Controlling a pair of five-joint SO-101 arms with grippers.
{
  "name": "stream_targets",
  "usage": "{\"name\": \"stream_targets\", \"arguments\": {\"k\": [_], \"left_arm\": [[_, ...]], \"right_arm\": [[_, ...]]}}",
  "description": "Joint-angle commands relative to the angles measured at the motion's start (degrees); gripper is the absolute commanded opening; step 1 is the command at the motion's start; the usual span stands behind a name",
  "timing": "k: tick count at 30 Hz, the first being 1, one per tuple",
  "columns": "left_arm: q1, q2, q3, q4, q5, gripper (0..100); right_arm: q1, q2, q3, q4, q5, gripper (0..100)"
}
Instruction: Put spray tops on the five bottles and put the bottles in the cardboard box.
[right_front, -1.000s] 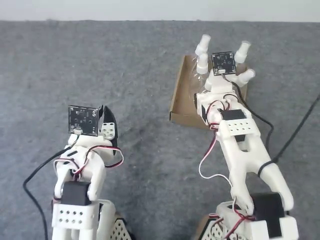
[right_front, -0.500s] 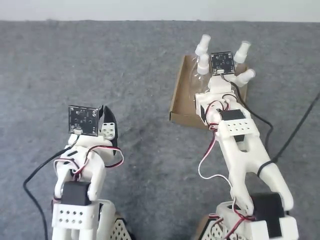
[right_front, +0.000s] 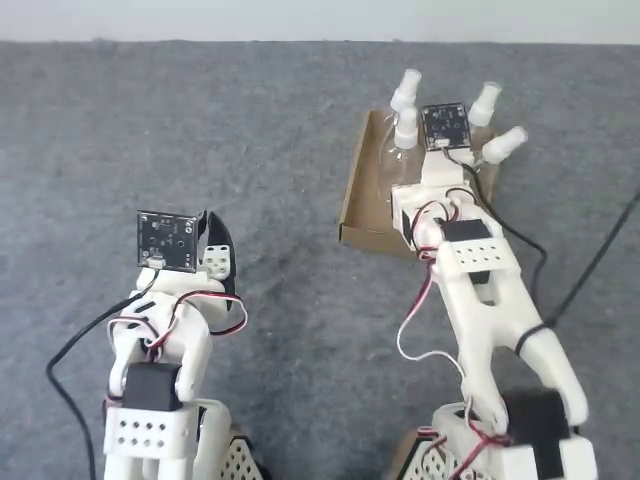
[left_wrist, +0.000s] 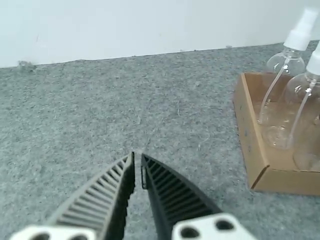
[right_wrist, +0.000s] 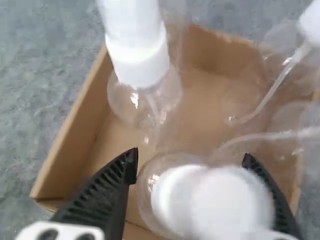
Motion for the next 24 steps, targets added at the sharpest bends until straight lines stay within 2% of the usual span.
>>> {"name": "stream_targets", "arguments": {"k": [1, 21, 24], "left_arm": [[-0.26, 0.44, -0.84, -1.41, 0.18, 1], [-0.44, 0.09, -0.84, -1.32, 0.18, 1], [-0.44, -0.88, -1.71, 0.62, 0.18, 1]], "right_arm": [[-1.8, -6.9, -2.64, 3.12, -0.35, 26.0], [-2.95, -23.25, -15.74, 28.09, -0.35, 25.9], [-2.95, -28.26, -15.38, 33.01, -0.35, 21.0]]}}
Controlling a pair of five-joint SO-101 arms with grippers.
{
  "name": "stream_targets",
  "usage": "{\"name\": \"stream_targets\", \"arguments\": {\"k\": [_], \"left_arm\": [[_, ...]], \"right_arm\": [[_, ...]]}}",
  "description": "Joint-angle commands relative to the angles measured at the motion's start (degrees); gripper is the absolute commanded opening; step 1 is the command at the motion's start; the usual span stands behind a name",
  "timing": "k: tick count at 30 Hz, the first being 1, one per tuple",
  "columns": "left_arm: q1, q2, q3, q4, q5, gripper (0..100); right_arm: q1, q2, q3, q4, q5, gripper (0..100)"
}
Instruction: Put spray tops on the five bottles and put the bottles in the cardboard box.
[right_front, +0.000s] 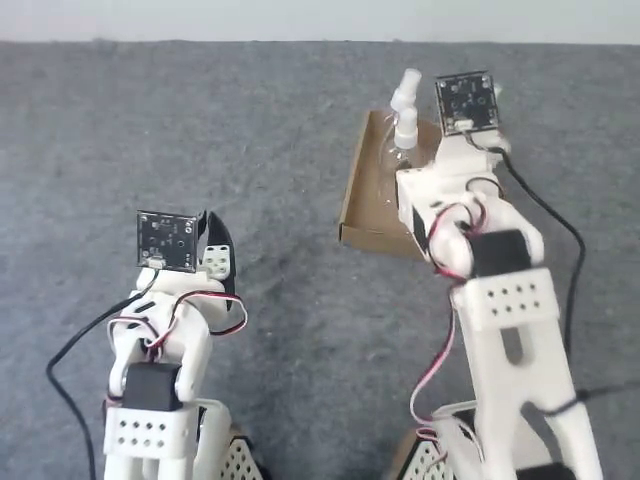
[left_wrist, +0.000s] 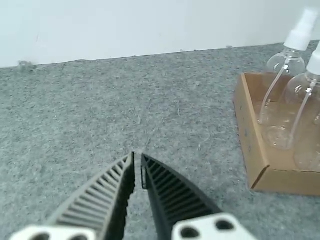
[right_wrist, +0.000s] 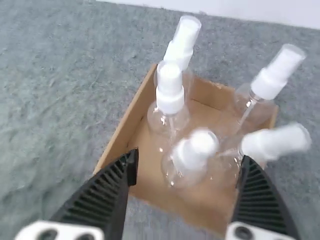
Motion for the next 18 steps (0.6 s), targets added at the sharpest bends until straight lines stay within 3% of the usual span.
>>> {"name": "stream_targets", "arguments": {"k": [1, 6, 9, 12, 18], "left_arm": [[-0.35, -2.29, -2.33, 2.37, 0.18, 1], [0.18, -15.56, -0.84, 8.7, 0.26, 1], [-0.18, -22.59, 3.47, 10.2, 0.18, 1], [-0.26, -20.75, 6.37, 10.11, -0.18, 1], [-0.18, -21.63, 12.88, 8.53, -0.26, 1]], "right_arm": [[-0.48, -8.04, -3.6, 5.76, -0.35, 17.3], [-0.57, -19.47, 4.4, 10.68, -0.26, 0.0], [-0.4, -27.82, 14.51, 12.44, 4.84, 2.2], [-0.13, -38.02, 26.29, 12.44, 11.16, 0.6], [3.21, -56.31, 41.58, 15.6, 16.35, 0.6]]}}
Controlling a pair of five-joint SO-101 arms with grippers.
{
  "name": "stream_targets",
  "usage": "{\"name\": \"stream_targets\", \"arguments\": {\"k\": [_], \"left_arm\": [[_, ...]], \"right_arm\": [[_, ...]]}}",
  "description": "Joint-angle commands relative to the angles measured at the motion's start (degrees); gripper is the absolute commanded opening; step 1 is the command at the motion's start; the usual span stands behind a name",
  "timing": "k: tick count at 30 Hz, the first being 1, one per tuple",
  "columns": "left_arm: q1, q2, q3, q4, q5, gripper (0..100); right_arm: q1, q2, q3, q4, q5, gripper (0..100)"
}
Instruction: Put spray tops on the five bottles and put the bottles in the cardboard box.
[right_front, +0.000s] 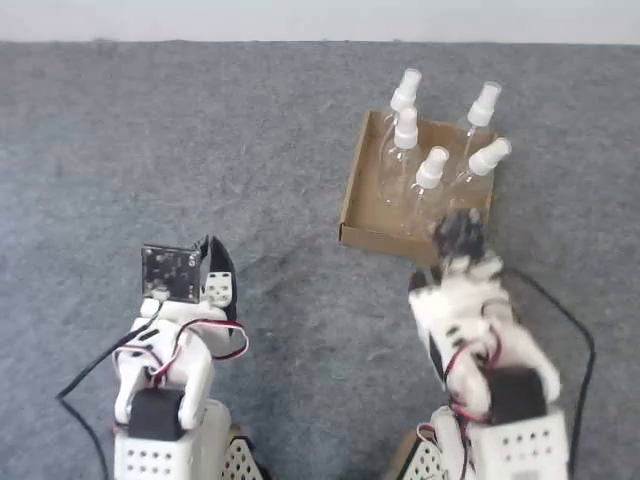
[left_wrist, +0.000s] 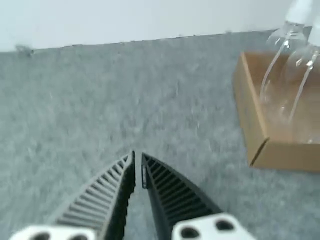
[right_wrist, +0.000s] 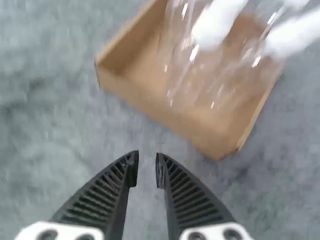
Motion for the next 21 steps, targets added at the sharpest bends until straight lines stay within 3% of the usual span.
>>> {"name": "stream_targets", "arguments": {"k": [1, 7, 13, 21], "left_arm": [[-0.35, -1.49, 3.47, -2.29, -0.26, 1], [-0.44, -1.05, 7.69, 0.26, -0.26, 1], [-0.35, -1.05, 7.6, 18.02, -0.18, 1], [-0.35, -1.05, 7.6, 17.67, 0.0, 1]], "right_arm": [[4.7, -8.84, 1.49, 1.54, 5.27, 0.6], [11.12, -12.35, 9.05, 4.35, 7.91, 0.6], [13.41, -19.12, 13.89, 4.0, 7.91, 0.6], [15.6, -18.51, 23.65, -1.54, 7.91, 0.6]]}}
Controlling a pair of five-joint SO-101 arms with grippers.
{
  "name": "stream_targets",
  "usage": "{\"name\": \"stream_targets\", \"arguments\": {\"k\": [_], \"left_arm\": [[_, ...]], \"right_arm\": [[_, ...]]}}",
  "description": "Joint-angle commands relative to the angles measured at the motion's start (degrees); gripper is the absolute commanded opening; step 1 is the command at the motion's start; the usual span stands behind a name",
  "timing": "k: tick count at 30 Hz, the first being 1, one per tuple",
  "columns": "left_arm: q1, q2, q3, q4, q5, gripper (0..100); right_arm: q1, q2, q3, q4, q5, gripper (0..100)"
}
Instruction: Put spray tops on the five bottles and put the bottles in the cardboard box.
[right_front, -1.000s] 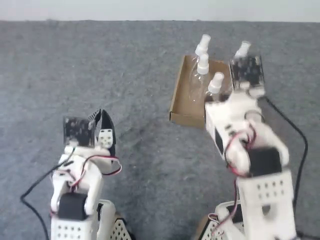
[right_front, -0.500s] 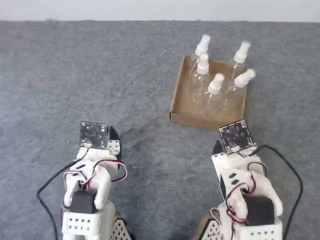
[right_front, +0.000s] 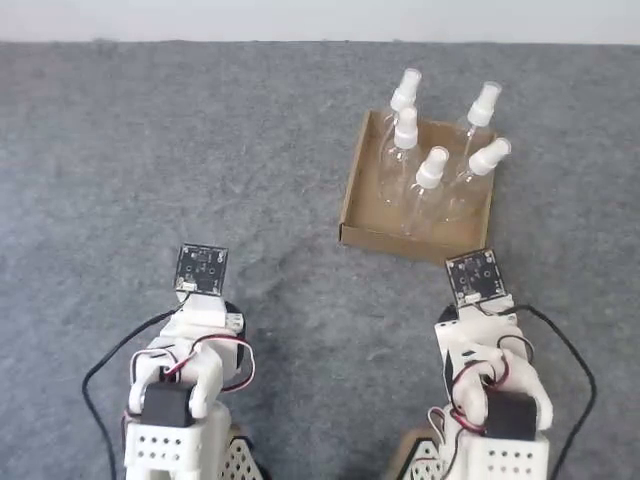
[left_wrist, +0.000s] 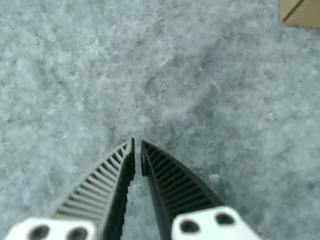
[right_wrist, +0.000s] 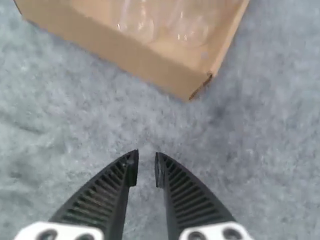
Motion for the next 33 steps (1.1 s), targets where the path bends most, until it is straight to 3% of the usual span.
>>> {"name": "stream_targets", "arguments": {"k": [1, 33], "left_arm": [[-0.18, -0.97, -0.66, 0.35, 0.0, 1], [-0.18, -0.97, -0.66, 0.26, 0.0, 1]], "right_arm": [[0.92, -0.57, 5.71, -5.85, 0.53, 0.6], [1.19, -0.48, 6.86, -0.75, 1.05, 0.6]]}}
